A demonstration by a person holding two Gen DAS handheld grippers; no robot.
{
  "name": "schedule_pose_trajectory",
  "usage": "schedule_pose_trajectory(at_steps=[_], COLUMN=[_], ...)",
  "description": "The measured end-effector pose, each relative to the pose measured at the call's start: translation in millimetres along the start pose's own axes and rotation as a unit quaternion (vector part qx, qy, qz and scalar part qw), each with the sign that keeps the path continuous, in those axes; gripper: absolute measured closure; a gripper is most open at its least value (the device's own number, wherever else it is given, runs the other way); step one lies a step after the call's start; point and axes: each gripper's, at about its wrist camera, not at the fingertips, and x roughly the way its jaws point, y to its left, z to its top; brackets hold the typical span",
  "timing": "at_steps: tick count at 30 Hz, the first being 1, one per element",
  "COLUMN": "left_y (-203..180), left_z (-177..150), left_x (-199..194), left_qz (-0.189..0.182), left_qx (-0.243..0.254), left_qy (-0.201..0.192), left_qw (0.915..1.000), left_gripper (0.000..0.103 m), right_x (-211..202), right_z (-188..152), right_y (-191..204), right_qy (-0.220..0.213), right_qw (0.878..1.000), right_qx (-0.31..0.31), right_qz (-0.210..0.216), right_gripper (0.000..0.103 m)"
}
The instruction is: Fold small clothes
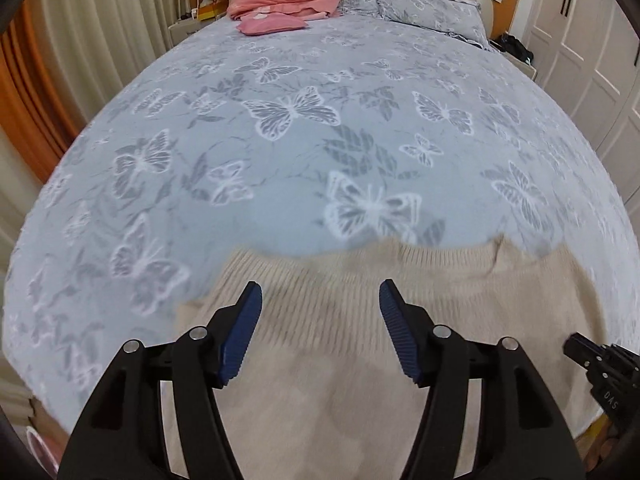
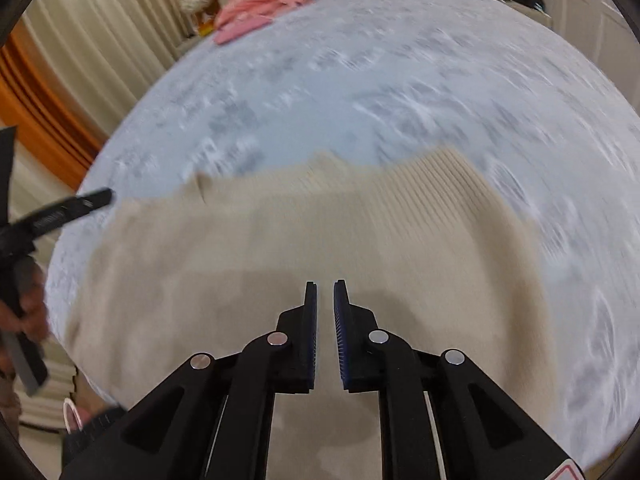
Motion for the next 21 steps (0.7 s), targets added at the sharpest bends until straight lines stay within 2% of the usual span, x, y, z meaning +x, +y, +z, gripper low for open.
schedule_pose_trajectory(at_steps=[3,6,7,9,11,14,15,16,18,20,21], left_y=[6,15,18,27,45,79,90,104,122,137,141], left_z=[-15,-32,-38,-50,-69,-97,-107,-119,-140,-161,-168], left_x=[-12,-19,-20,-19,-18,-17,-16,-15,-11,-8,-6], left_qz=[0.012,0.009,0.009,0.013,0.008,0.001,-0.005,-0.015,-0.031,-0.061,-0.077], left_qx=[0.007,-0.004,-0.008,-0.019,-0.049,-0.106,-0.127,-0.154,-0.195,-0.242,-0.263], left_qy=[0.002,0.012,0.016,0.029,0.050,0.077,0.085,0.096,0.118,0.130,0.136], left_qw=[0.9999,0.9999,0.9998,0.9993,0.9975,0.9914,0.9882,0.9832,0.9731,0.9595,0.9522], left_gripper=[0.041,0.040,0.040,0.040,0.040,0.035,0.035,0.034,0.030,0.020,0.019], right_x=[-23,-21,-12,-3,-18,-43,-46,-50,-50,-33,-27], right_z=[-30,-53,-63,-72,-66,-60,-60,-62,-70,-84,-87], right_y=[-31,-58,-68,-83,-88,-85,-88,-92,-102,-119,-123], right_qy=[0.002,0.017,0.032,0.044,0.038,0.004,0.001,-0.004,0.001,0.046,0.059], right_qw=[0.999,0.996,0.995,0.994,0.992,0.992,0.991,0.990,0.986,0.978,0.974], right_qx=[0.041,0.075,0.077,0.089,0.119,0.123,0.126,0.132,0.150,0.201,0.220], right_qz=[-0.030,-0.044,-0.057,-0.039,-0.030,-0.039,-0.047,-0.058,-0.066,-0.017,0.005], right_gripper=[0.091,0.087,0.095,0.098,0.095,0.069,0.053,0.041,0.033,0.032,0.032])
